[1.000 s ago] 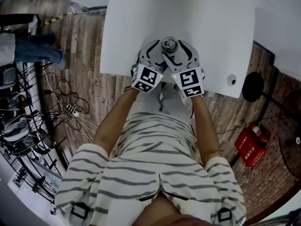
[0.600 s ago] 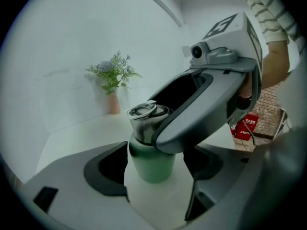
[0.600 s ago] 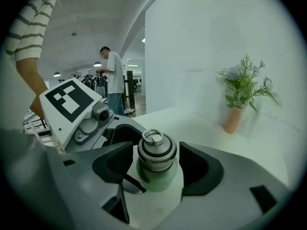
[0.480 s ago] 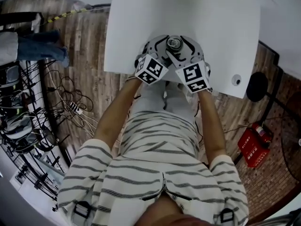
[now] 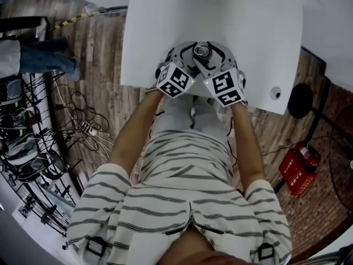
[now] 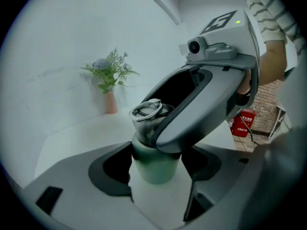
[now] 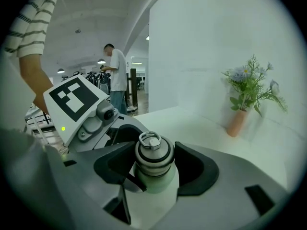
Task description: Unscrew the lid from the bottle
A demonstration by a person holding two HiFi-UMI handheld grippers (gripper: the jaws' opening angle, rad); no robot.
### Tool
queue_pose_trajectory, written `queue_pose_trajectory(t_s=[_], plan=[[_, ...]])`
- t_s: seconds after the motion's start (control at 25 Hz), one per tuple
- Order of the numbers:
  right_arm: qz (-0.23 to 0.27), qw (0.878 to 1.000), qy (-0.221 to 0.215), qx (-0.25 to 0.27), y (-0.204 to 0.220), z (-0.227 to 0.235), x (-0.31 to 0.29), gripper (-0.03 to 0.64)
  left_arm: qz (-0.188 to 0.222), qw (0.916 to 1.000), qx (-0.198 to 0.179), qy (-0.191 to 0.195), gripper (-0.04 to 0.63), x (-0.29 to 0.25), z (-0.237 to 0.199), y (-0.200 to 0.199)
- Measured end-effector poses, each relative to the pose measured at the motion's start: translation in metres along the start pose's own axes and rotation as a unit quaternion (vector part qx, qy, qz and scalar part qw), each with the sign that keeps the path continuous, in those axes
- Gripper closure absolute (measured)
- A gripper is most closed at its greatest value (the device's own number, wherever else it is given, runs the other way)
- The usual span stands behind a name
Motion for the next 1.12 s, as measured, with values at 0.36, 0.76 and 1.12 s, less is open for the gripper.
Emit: queue_pose_trajectory(t_s=[0.36,0.76,1.12], plan=[[-0.009,0.999,-0.027,0.038,0.001,0.003,0.0,0.35,-0.007,1.0,-0.003,0.004,0.278,-0.001,0.001,0.0],[-0.015,0.985,-0.097,0.142,0.0,0.014,-0.002,0.348,-0.004,0.9999,-0.007,0.009,0.278,-0.003,0.0,0.0],[-0.025,0.946,-0.189,0.262,-0.007,0.022,-0.005,0.348,-0.007,0.9999,-0.009,0.01,0.278,0.0,0.0,0.0]])
Point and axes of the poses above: the fingertips, and each gripper's own axes: x backward along the fingers, z to its right, y out of its underside, the point moved 8 cm from there along x, backward along the fingers, and after that the axes turned 15 degrees about -z, right-handed, at the moved point
